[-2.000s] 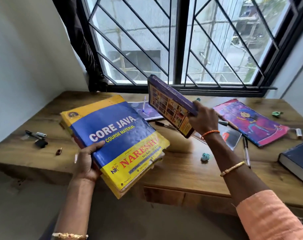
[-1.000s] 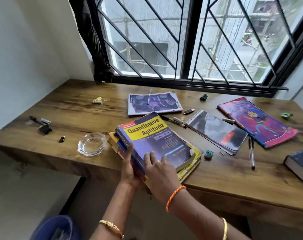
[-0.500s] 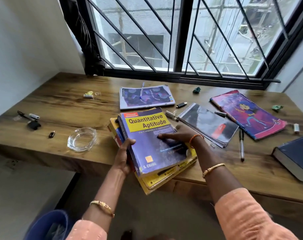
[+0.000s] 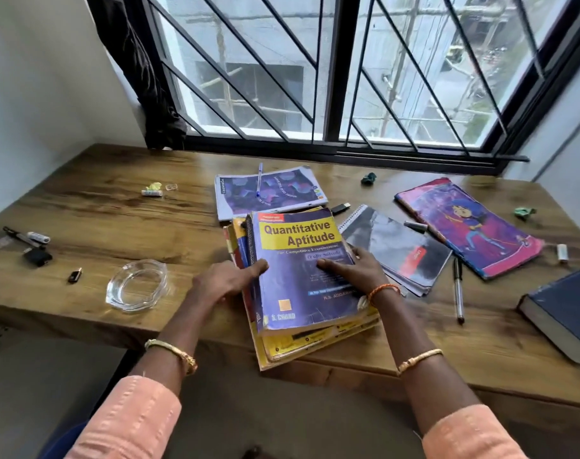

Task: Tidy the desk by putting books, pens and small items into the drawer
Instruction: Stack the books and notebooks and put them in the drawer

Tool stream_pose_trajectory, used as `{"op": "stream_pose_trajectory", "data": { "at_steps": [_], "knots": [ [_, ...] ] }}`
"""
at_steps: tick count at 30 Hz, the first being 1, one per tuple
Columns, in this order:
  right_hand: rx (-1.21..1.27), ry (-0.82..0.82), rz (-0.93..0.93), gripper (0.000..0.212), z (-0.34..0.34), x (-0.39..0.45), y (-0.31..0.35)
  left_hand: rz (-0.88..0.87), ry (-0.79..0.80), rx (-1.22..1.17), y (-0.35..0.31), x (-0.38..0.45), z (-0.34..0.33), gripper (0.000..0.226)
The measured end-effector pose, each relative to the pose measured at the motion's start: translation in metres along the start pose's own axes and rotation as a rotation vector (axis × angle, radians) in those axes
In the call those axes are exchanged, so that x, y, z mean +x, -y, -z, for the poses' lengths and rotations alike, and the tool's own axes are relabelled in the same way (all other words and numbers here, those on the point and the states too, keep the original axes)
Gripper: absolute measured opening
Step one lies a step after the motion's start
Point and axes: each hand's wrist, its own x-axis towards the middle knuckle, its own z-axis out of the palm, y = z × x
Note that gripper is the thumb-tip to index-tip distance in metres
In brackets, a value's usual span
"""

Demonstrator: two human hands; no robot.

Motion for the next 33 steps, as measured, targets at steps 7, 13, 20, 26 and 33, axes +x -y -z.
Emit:
{"op": "stream_pose_trajectory", "data": {
  "at_steps": [7,13,20,26,33],
  "knots": [
    [-0.217,-0.740,-0.012,0.021,0.062,0.033,0.012,-0.207,-0.545,0.109,-0.072,0.011,-0.016,0.076],
    [-0.619,-0.478,-0.479,0.072,0.161,0.075,-0.034,-0.457,-0.354,0.115,-0.145,0.042,-0.048,0.069],
    [-0.894,-0.435,-0.464,0.058,0.179,0.082,-0.046,-0.439,-0.369,0.164,-0.150,0.052,-0.066,0.076],
    [-1.090,-0.310,-0.314,0.032,0.176,0.086,-0.031,-0.447,-0.383,0.178,-0.151,0.053,-0.068,0.076],
    [-1.143,-0.626,-0.254,0.034,0.159,0.086,-0.032,-0.464,-0.427,0.139,-0.149,0.058,-0.072,0.075]
  ]
}}
